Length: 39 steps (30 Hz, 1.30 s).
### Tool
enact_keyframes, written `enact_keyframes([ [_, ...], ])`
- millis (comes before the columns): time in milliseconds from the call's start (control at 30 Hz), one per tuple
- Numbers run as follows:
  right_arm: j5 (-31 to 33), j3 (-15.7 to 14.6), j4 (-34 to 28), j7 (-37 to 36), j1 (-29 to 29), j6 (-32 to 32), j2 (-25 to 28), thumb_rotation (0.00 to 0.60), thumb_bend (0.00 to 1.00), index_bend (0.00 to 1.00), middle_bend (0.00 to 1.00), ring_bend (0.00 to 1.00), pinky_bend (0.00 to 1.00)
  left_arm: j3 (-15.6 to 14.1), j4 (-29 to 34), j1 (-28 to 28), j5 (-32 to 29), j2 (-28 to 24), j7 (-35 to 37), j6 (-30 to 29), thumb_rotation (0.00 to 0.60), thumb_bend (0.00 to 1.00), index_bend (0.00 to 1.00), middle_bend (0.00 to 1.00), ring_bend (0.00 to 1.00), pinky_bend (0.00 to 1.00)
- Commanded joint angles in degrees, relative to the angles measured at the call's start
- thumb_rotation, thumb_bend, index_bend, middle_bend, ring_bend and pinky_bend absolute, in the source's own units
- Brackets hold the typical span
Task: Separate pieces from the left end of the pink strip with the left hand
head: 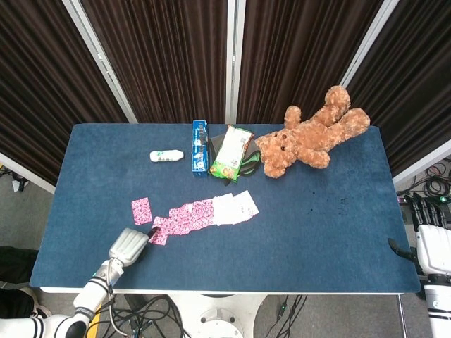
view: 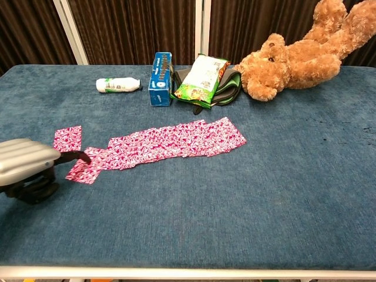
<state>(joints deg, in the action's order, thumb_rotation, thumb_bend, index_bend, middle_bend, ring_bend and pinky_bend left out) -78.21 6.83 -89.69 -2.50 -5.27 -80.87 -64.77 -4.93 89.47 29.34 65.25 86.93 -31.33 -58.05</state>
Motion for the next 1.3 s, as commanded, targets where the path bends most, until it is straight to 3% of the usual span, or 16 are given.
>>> enact_keyframes([
  [33, -0.18, -0.01, -0.21, 0.25, -0.07, -0.09, -0.08, 0.6, 0.13, 0.0, 0.0, 0.0, 0.0, -1.13, 1.44, -1.34, 1.45, -1.7, 1.28, -1.36, 0.6, 0.57, 0.14, 0.85, 0.87, 0.86],
  [333, -0.63, -0.12, -1.37, 1.57, -0.15, -0.38, 0.06, 0.6, 0.13, 0.0, 0.0, 0.0, 0.0, -3.56, 3.8, -5.11, 4.08, -5.32, 5.23, -4.01, 0.6, 0.57, 0.14, 0.85, 0.87, 0.86],
  [600, -0.88, -0.16, -2.11, 2.09, 0.05, -0.97, 0.17, 0.6, 0.13, 0.0, 0.0, 0.0, 0.0, -1.43, 3.53, -5.51, 6.57, -5.87, 6.88, -5.84, 0.6, 0.57, 0.14, 0.85, 0.87, 0.86],
  [867, -0.5, -0.13, -2.17, 2.53, -0.17, -0.46, 0.06, 0.6, 0.13, 0.0, 0.0, 0.0, 0.0, 0.95, 1.15, -3.07, 4.9, -3.02, 4.63, -1.79, 0.6, 0.57, 0.14, 0.85, 0.87, 0.86],
  [1300, 0.16, 0.05, -1.23, 1.43, -0.05, -0.16, 0.18, 0.6, 0.13, 0.0, 0.0, 0.0, 0.0, 1.34, -2.29, -2.21, 2.52, 0.2, 2.73, 1.05, 0.6, 0.57, 0.14, 0.85, 0.87, 0.86],
])
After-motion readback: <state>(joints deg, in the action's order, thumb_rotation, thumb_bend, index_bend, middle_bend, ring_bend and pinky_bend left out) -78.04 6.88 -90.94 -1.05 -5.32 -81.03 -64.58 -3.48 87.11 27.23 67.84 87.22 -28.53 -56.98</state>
